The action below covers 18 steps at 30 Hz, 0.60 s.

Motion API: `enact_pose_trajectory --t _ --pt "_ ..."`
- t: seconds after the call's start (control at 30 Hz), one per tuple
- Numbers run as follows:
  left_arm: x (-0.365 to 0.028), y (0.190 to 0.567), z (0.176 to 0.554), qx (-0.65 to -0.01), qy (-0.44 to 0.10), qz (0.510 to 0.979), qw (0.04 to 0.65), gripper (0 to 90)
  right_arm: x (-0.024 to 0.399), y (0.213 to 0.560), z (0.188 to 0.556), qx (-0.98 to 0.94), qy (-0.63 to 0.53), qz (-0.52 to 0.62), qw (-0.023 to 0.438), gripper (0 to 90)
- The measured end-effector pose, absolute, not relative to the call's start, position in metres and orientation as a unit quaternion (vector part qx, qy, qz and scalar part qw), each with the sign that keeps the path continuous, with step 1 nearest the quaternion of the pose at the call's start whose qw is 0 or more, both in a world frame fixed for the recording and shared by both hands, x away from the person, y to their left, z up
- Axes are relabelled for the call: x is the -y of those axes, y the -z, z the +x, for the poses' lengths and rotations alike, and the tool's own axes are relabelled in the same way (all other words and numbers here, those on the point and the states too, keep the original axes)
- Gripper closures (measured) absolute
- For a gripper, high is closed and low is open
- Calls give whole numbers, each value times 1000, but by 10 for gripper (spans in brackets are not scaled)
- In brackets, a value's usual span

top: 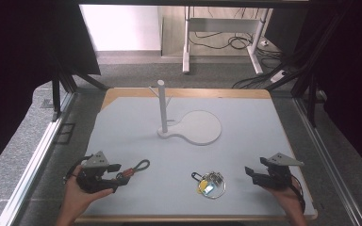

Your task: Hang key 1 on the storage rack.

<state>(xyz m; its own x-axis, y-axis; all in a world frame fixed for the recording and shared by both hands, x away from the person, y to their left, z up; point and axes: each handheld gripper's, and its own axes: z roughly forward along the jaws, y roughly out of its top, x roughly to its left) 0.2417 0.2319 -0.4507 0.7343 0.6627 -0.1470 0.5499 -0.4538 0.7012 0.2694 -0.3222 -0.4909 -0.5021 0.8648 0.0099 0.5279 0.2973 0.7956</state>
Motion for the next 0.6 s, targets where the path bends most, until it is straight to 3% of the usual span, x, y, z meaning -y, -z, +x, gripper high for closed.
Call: enact_pose_trajectory --t 0.6 --pt "-242 440 237 -354 -78 842 400 375 335 496 270 -771 -395 462 193 275"
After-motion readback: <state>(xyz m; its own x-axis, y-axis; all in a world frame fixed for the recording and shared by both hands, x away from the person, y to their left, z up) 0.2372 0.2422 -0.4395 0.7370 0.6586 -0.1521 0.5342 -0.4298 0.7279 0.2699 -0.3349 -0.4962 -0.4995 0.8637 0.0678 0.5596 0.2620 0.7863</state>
